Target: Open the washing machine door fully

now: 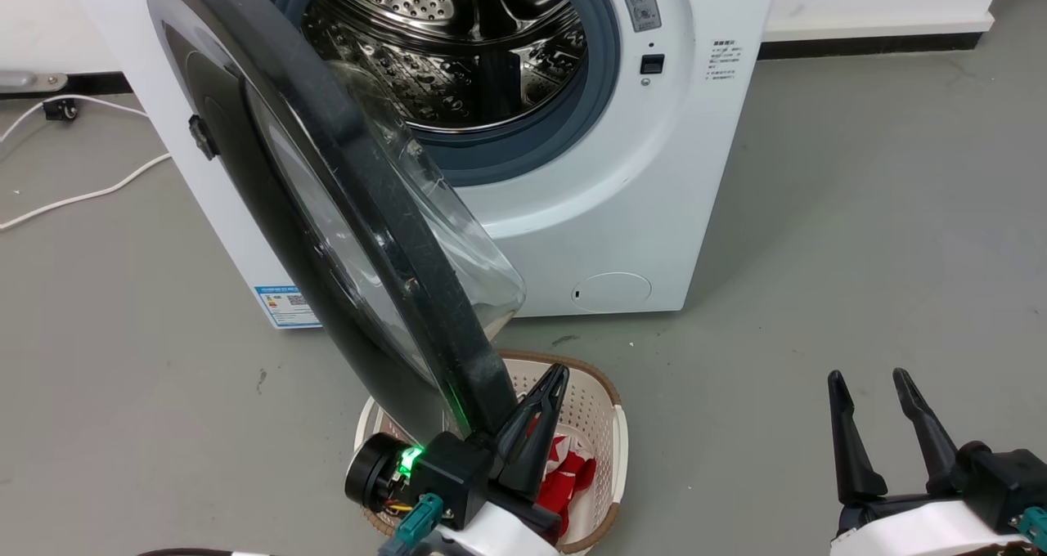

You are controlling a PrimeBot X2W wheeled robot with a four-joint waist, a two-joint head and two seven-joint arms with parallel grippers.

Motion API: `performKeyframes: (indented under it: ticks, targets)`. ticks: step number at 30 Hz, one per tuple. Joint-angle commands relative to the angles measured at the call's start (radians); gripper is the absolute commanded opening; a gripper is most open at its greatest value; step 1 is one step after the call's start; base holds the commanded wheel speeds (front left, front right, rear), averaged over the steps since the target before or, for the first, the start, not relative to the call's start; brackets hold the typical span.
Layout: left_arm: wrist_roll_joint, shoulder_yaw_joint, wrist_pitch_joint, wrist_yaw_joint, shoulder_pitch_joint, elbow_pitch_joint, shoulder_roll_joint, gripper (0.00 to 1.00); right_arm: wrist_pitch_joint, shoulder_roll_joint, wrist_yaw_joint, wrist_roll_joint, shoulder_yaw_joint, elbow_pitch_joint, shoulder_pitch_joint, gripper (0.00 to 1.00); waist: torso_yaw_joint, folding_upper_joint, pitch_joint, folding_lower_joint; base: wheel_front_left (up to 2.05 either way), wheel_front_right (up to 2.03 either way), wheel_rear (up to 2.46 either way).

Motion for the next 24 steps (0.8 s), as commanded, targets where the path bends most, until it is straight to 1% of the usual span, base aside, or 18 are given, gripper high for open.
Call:
performKeyframes:
  ticks: [1,5,9,16,22,24]
  targets:
    - [-0.005,0.025,-0.001,0.019,0.002,0.003,0.02,0.0,-0.005,0.002,-0.001,0.008,0.001,0.006,-0.014,1.0,0.006,0.0,-0.002,0.0,0.0,0.0,0.0]
    - [-0.003,0.02,0.0,0.026,0.027,-0.014,0.029,0.0,-0.004,0.001,-0.001,0.013,-0.001,0.012,-0.008,1.0,0.028,0.0,-0.011,0.0,0.0,0.0,0.0]
    - [0.003,0.007,0.014,0.028,0.061,-0.037,0.044,0.0,0.001,0.002,-0.001,0.012,-0.003,0.007,0.003,1.0,0.075,0.0,-0.016,0.0,0.0,0.0,0.0]
    - [0.004,-0.005,0.03,0.038,0.125,-0.086,0.076,0.0,0.0,0.001,-0.001,0.017,-0.005,0.005,0.005,1.0,0.166,0.0,-0.031,0.0,0.0,0.0,0.0]
    - [-0.004,0.016,0.037,0.072,0.168,-0.133,0.087,0.0,0.009,0.001,-0.001,0.014,-0.012,0.004,0.021,1.0,0.256,0.0,-0.042,0.0,0.0,0.0,0.0]
    - [-0.008,0.014,0.04,0.075,0.181,-0.149,0.089,0.0,0.013,0.001,-0.001,0.019,-0.013,0.004,0.025,1.0,0.289,0.0,-0.044,0.0,0.0,0.0,0.0]
